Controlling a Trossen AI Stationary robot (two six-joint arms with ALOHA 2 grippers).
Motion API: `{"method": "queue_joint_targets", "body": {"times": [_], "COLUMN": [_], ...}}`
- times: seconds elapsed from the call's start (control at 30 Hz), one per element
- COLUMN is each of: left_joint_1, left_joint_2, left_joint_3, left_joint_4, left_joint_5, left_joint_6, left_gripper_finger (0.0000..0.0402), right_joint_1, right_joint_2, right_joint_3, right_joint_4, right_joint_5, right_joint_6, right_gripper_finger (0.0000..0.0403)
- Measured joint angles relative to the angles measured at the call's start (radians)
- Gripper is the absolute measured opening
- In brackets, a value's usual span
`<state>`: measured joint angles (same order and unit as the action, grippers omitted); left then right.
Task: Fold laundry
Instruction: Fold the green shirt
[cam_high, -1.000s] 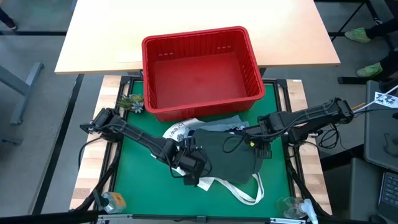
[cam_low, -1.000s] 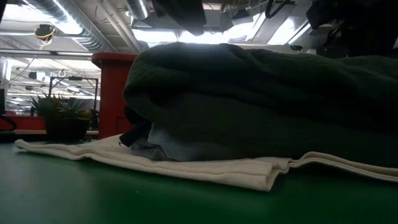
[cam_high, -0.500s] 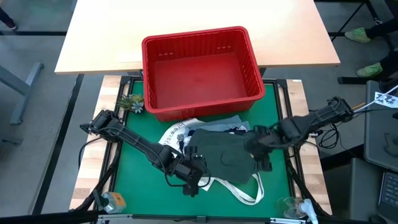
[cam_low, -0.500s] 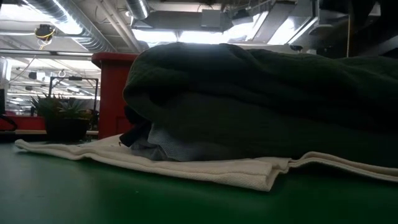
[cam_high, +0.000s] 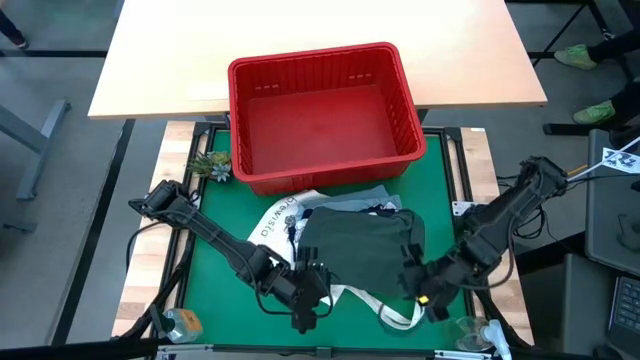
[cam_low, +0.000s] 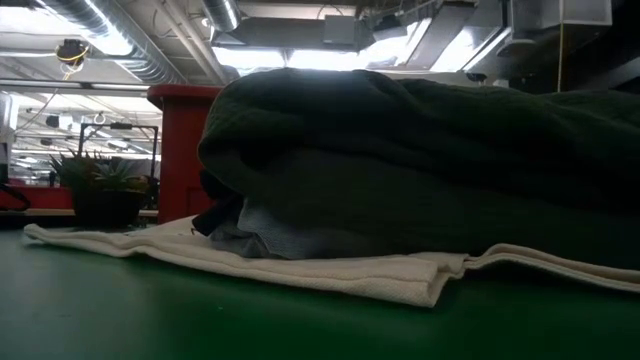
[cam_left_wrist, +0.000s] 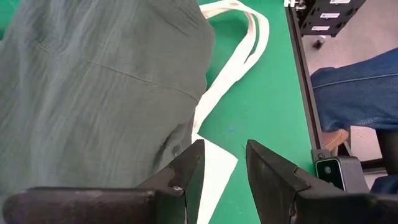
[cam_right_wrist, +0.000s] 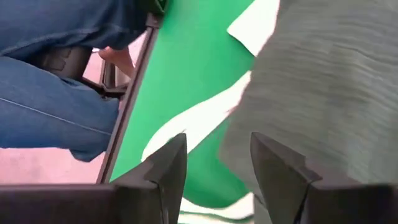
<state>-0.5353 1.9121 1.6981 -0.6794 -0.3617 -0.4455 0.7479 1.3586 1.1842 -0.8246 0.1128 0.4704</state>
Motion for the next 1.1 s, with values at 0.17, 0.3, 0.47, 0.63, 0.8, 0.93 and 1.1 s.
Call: {"method": "queue_joint_targets", "body": {"times": [0.17,0.3,0.47,0.63,0.8,0.93,1.1], "left_joint_1": [-0.002,-0.002,0.001,0.001,0.001,0.001,0.001], "left_joint_2": [0.0,0.0,0.0,0.001,0.002,0.002,0.002], "left_joint_3": [-0.018,-0.058,-0.143,-0.248,-0.333,-0.362,-0.363], "left_joint_4": [0.002,0.003,0.0,0.014,0.051,0.057,0.064], "left_joint_5": [-0.019,-0.025,-0.024,-0.023,-0.024,-0.023,-0.014], "left_joint_6": [0.0,-0.018,-0.078,-0.131,-0.179,-0.184,-0.184], "left_gripper_finger": [0.0112,0.0112,0.0112,0.0112,0.0112,0.0112,0.0112], "right_joint_1": [0.042,0.044,0.044,0.044,0.043,0.044,0.044], "right_joint_2": [0.0,0.0,0.0,0.0,0.0,0.0,0.0], "right_joint_3": [-0.077,-0.144,-0.223,-0.301,-0.376,-0.414,-0.415], "right_joint_4": [0.138,0.239,0.292,0.301,0.299,0.294,0.253], "right_joint_5": [0.066,0.079,0.099,0.16,0.21,0.209,0.191], "right_joint_6": [0.0,-0.001,0.0,0.007,0.079,0.132,0.165], "right_gripper_finger": [0.0177,0.0177,0.0177,0.0177,0.0177,0.0177,0.0177]}}
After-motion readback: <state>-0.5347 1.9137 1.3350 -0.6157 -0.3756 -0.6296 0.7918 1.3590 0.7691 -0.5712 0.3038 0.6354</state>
